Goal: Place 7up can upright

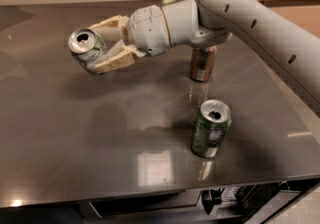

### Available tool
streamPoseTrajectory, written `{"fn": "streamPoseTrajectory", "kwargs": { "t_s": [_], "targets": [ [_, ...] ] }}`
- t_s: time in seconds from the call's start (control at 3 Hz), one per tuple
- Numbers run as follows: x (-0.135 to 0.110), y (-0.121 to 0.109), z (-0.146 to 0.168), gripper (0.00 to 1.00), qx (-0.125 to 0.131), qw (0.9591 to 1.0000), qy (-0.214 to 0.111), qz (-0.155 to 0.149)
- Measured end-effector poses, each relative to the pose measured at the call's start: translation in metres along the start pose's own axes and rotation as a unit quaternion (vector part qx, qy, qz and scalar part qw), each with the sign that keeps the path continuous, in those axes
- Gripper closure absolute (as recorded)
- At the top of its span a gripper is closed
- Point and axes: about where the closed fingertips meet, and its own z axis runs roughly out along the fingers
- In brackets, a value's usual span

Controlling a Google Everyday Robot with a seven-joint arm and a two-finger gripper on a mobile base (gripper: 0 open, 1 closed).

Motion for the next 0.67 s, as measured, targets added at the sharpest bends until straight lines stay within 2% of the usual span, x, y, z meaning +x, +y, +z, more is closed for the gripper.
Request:
{"fn": "streamPoseTrajectory", "kwargs": {
  "t_s": [0.33, 0.67],
  "targets": [
    [-0.007, 0.013, 0.002, 1.00, -0.001, 0.9988, -0.032, 0.038],
    [-0.008, 0.029, 0.009, 1.00, -0.006, 0.9955, -0.058, 0.074]
  ]
}}
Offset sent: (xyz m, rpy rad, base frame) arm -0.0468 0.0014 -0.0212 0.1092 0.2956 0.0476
